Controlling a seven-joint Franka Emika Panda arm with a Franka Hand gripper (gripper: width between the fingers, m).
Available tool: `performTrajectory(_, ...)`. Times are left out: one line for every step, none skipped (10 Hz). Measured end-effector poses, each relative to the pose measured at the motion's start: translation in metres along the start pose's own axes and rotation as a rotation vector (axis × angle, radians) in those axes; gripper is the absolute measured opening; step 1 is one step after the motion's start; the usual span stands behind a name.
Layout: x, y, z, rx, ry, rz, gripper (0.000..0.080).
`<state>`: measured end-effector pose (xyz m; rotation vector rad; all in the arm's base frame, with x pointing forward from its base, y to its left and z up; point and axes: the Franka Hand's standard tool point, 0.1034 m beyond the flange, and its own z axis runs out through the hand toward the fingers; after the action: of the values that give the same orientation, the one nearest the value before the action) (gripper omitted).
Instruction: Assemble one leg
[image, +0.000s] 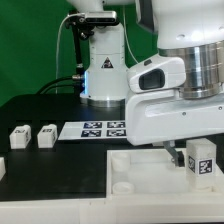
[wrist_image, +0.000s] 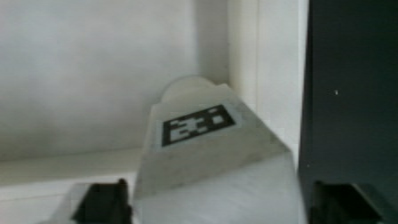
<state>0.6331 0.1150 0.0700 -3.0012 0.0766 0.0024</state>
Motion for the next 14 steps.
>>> performTrajectory(0.0, 0.0, 0.0, 0.002, -0.001, 0.027, 0.0393)
performTrajectory(0.0, 0.002, 0.0, 0.0, 0.0, 0.169, 0.0295)
performTrajectory(0.0, 0.003, 0.001, 0.0, 0.0, 0.225, 0.0295)
performTrajectory(0.0, 0.004, 0.001, 0.002, -0.001, 0.361, 0.0295)
performTrajectory(0.001, 0.005, 0.001, 0.004, -0.001, 0.501, 0.0295)
performTrajectory(0.001, 0.006, 0.001, 0.007, -0.003, 0.627, 0.0295)
performTrajectory(0.001, 0.009, 0.002, 0.02, -0.011, 0.81, 0.0295)
performTrajectory(0.001, 0.01, 0.002, 0.032, -0.02, 1.006, 0.0295)
performTrajectory(0.0, 0.011, 0.002, 0.037, -0.027, 1.195, 0.0295)
performTrajectory(-0.001, 0.011, 0.002, 0.037, -0.032, 1.306, 0.0295)
performTrajectory(-0.001, 0.011, 0.002, 0.038, -0.038, 1.401, 0.0295)
performTrajectory(-0.002, 0.012, 0.002, 0.04, -0.043, 1.464, 0.0295)
performTrajectory(-0.001, 0.012, 0.002, 0.04, -0.042, 1.467, 0.0295)
performTrajectory(-0.002, 0.012, 0.002, 0.04, -0.042, 1.447, 0.0295)
